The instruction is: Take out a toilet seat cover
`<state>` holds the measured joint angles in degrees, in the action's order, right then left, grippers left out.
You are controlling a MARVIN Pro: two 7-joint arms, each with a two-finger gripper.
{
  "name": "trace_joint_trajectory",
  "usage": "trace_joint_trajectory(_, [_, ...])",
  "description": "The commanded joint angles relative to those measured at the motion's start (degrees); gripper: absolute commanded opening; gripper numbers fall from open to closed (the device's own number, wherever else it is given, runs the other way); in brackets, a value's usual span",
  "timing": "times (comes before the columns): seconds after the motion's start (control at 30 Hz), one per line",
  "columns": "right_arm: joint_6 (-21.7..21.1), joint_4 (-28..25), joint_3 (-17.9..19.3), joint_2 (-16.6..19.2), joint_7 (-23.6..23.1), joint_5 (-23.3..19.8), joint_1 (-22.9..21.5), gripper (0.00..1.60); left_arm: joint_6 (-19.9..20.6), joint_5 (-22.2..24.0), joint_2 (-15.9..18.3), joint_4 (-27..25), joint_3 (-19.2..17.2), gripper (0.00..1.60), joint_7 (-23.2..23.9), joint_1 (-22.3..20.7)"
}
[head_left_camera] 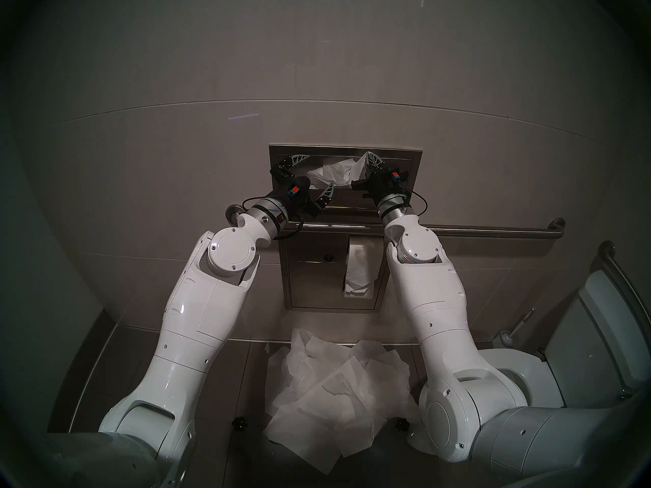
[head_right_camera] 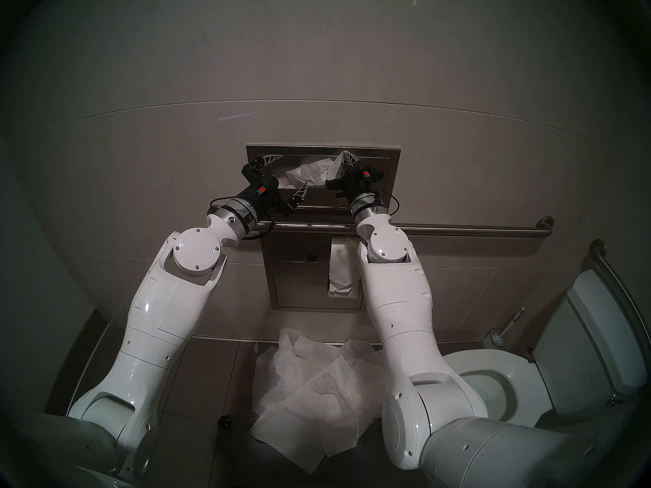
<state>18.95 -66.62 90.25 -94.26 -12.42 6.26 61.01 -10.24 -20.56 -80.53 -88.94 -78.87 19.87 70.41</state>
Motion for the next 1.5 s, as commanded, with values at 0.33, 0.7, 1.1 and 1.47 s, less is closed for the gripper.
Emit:
trace_joint_trajectory(0.33, [0.3,-2.1,0.1,0.1,0.1,-0.1,-2.0,0.0,-4.8,-1.6,-0.3,4.4,3.3,1.6,2.4,-7.1])
trace_joint_trajectory(0.7, [0.5,-1.7,0.1,0.1,0.2,-0.1,-2.1,0.0,-6.3,-8.1,-1.8,10.5,2.4,1.6,3.8,-10.6])
trace_joint_trajectory(1.1, [0.5,-1.7,0.0,0.2,0.2,-0.2,-2.1,0.0,-8.2,-13.0,-1.8,14.9,0.0,1.6,3.8,-14.7])
trace_joint_trajectory(1.47, [0.5,-1.8,0.0,0.2,0.2,-0.2,-2.1,0.0,-12.6,-15.2,-2.7,22.2,0.8,1.6,4.6,-19.1])
